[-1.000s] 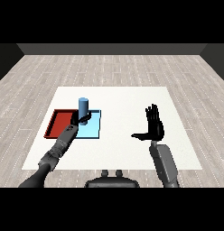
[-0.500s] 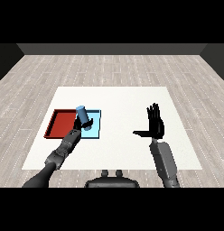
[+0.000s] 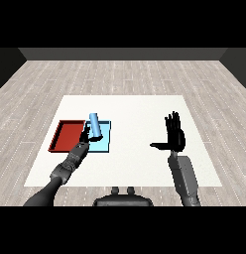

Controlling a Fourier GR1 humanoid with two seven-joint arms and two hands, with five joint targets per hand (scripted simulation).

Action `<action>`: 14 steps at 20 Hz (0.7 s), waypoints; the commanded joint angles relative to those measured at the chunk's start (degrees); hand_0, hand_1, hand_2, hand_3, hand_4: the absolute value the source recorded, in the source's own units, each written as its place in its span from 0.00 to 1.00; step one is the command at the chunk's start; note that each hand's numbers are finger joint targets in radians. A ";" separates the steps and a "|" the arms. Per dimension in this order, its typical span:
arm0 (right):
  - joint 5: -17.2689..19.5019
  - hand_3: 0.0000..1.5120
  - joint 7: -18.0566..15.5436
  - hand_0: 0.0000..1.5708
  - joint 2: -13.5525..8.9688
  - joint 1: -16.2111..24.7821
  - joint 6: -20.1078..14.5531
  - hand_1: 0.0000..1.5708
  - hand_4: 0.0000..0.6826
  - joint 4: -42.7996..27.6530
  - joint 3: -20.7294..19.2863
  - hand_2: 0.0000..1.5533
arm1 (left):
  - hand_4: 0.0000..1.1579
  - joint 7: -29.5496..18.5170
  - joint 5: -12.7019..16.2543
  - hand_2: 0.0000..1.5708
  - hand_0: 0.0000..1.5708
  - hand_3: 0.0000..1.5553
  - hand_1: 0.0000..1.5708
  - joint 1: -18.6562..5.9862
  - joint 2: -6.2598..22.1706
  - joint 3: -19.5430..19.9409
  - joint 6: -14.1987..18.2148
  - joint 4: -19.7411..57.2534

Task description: Pick the blue can and put it in the blue box

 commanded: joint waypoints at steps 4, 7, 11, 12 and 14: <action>0.23 0.00 -1.16 0.00 0.90 -0.02 1.23 0.00 0.00 0.14 0.02 0.00 | 0.00 -4.03 2.06 0.00 0.00 0.00 0.00 -0.32 0.06 3.42 5.19 -4.20; 1.87 0.00 -0.97 0.00 0.92 -0.43 -0.09 0.00 0.00 0.80 0.85 0.00 | 0.00 -18.74 6.57 0.00 0.00 0.00 0.00 0.93 1.08 7.90 2.80 -14.87; 2.54 0.00 0.97 0.00 -0.91 0.66 0.36 0.00 0.00 -1.93 1.45 0.00 | 0.00 -27.80 6.95 0.00 0.00 0.00 0.00 0.75 0.32 6.92 -9.93 -24.67; 2.26 0.00 0.25 0.00 -0.88 1.46 1.82 0.00 0.00 0.40 1.72 0.00 | 0.00 -28.89 7.14 0.00 0.00 0.00 0.00 1.76 2.31 6.50 -14.37 -26.83; 3.41 0.00 -2.44 0.00 -0.78 4.04 2.75 0.00 0.00 -0.77 2.57 0.00 | 0.00 -31.15 7.47 0.00 0.00 0.00 0.00 4.27 -1.59 4.54 -19.26 -31.19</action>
